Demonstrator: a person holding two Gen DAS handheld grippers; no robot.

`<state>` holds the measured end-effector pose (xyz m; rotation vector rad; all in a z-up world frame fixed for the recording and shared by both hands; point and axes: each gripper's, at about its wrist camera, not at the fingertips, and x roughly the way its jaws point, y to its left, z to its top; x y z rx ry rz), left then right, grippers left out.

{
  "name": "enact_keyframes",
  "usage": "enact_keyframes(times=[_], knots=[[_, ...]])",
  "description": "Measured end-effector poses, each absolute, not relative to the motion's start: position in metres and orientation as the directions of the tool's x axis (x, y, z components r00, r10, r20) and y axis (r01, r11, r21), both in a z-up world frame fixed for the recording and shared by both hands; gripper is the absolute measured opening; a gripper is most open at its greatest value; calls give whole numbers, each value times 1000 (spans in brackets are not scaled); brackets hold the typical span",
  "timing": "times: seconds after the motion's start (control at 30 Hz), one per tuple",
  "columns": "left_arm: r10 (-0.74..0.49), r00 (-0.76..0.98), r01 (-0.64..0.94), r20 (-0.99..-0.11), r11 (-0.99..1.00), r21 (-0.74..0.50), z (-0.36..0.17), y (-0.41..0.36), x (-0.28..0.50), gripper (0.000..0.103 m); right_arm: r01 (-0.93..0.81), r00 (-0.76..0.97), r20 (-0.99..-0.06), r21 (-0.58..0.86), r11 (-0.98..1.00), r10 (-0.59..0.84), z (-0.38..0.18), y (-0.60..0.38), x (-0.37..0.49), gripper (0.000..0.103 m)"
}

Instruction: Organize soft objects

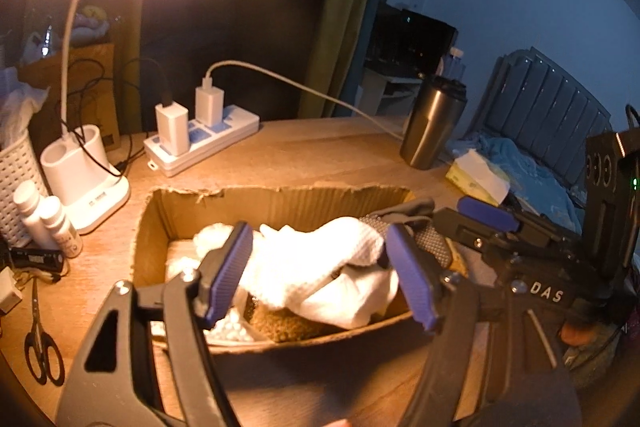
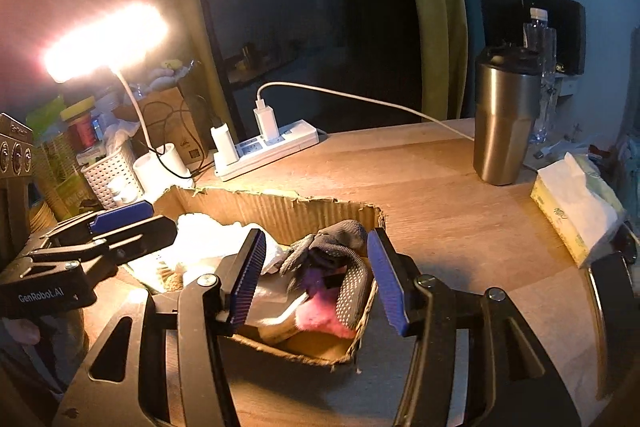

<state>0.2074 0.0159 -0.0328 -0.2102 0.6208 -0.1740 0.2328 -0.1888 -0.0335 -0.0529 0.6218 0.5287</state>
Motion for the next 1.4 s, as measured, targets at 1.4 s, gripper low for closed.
enact_keyframes(times=[1.4], knots=[[-86, 960, 50, -267, 989, -136, 54, 10, 37, 98, -422, 872, -284, -19, 906, 400, 64, -234, 83, 63]])
